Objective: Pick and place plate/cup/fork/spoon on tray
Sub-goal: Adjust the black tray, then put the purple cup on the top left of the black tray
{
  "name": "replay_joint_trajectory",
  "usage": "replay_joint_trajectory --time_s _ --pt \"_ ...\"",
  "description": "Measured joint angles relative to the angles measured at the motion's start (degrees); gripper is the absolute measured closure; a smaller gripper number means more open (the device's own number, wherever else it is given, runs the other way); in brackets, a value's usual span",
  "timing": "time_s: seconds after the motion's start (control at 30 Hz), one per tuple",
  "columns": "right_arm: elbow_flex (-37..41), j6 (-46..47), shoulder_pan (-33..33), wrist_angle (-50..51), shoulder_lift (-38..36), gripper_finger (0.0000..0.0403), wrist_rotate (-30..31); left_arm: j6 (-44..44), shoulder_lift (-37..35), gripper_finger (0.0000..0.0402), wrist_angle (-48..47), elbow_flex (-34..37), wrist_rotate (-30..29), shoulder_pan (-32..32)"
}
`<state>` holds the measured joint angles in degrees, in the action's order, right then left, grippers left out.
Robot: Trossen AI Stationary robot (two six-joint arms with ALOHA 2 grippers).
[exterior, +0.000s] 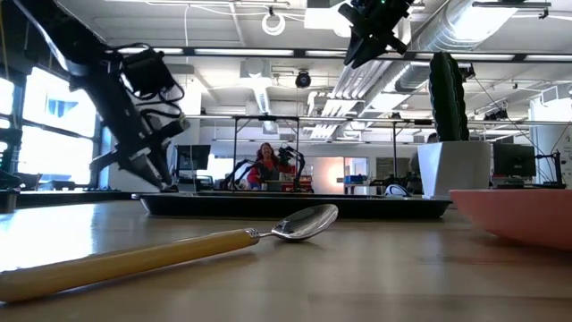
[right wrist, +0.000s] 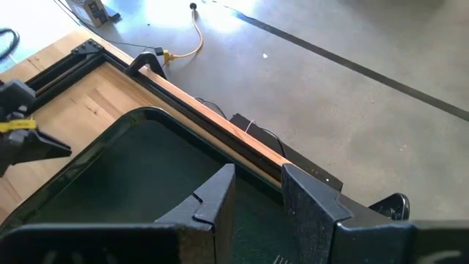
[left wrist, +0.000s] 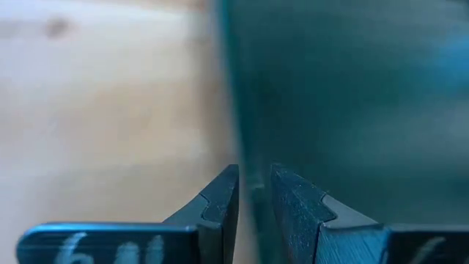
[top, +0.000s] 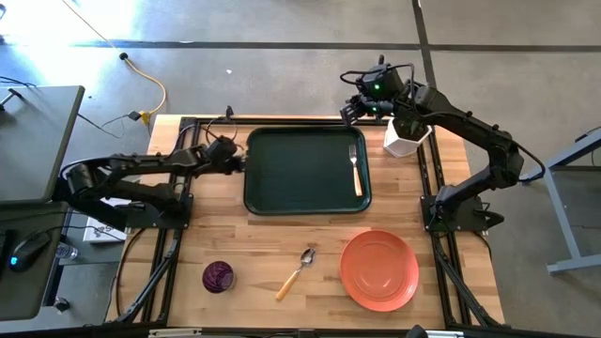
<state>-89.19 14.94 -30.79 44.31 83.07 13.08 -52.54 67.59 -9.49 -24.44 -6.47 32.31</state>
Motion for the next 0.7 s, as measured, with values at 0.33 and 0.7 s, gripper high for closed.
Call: replay_joint_trajectory --time_s 0.33,0.7 --pt "0.02 0.72 0.04 0.0 0.0 0.03 -0.09 19.6 -0.02 0.033 -21.55 -17.56 3.98 -0.2" --pt "0.0 4.3 0.09 0.65 0.0 0.03 -13.42 28.65 -6.37 0.033 -37.58 -27.66 10.53 -6.64"
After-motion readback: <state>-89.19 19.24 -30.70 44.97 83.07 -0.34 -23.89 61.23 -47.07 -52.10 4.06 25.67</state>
